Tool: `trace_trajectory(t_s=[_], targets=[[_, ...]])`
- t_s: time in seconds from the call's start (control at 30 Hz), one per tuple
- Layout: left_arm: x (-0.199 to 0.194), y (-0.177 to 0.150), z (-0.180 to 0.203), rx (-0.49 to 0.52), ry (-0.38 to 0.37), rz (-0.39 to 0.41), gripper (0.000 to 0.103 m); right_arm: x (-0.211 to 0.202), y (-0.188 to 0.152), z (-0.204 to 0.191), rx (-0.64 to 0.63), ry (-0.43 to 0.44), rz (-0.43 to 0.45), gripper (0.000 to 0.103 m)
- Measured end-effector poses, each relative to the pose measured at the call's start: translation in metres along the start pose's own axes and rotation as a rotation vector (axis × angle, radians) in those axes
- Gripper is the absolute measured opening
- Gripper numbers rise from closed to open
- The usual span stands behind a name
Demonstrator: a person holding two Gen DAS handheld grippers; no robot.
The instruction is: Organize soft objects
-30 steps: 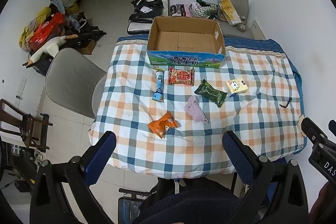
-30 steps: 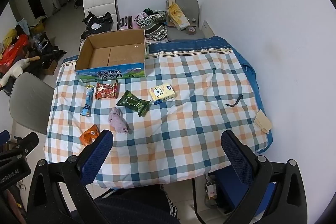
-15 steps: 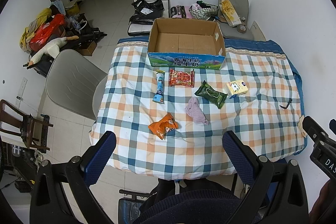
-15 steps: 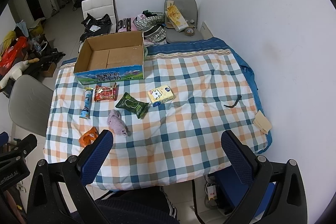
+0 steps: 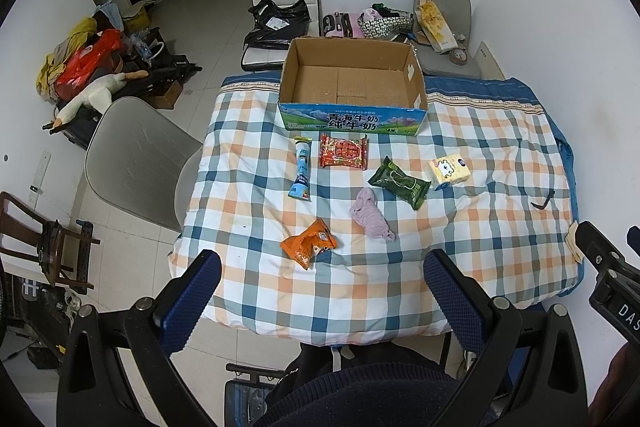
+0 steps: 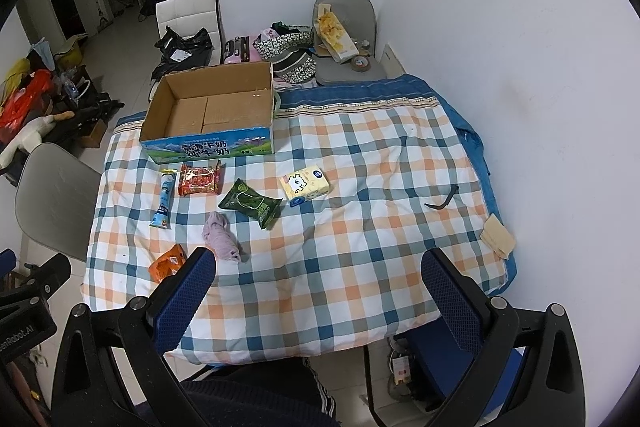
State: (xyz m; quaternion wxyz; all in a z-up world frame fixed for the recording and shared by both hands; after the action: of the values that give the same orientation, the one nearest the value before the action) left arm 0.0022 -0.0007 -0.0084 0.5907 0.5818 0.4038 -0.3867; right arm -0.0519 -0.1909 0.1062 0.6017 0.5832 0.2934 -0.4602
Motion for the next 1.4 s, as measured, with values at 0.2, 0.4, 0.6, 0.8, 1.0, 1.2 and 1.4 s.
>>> trace_trajectory(t_s=[0.2,0.4,0.6,0.8,1.0,1.2,1.4], targets=[[-0.0001,-0.0002,0.0000,0.000,0.000,0.002,0.103,-0.0019,0.0032,0.0033,-0.002,0.000,0.002,0.103],[-0.0002,-0.0004,0.0001,0.001,-0.001,0.004,0.103,-0.0013,0.0036,0.0029,0.000,-0.001,0.004,0.103],[-0.0003,-0.0005,0.0000,0.002,0.000,0.005,0.103,-0.0012,0.0042,0.0025,0.001,-0.001,0.005,0.103],[-0.0004,-0.0007,0.0000,0.001,0.000,0.006,0.103,-0.0015,0.0056,0.0028,0.000,-0.001,0.004,0.103],[-0.0005,-0.0009,0.0001,0.002,0.000,0.007,0.103,-0.0013,0.0058,0.0023,-0.001,-0.001,0.006,0.103],[-0.0004,-0.0008,0.0000,0.002,0.000,0.007,0.103,-0.0008,0.0062,0.0019,-0.001,0.000,0.008,0.103],[-0.0006,-0.0009,0.0000,0.001,0.000,0.009,0.103,0.0002,0.0082,0.0012,-0.001,-0.002,0.009,0.103]])
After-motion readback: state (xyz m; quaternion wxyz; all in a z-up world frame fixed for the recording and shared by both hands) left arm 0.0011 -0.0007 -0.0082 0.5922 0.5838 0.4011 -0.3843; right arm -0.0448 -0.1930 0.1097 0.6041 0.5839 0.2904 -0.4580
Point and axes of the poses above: each gripper's, at about its wrist camera, not at the fingertips, and x roughly the way its jaws point, z to its right, y to its top, the point moved 1 cm from there along x, roughly the way its jaws point, and after that the axes turned 3 degrees about -x, right-handed, at the moved point
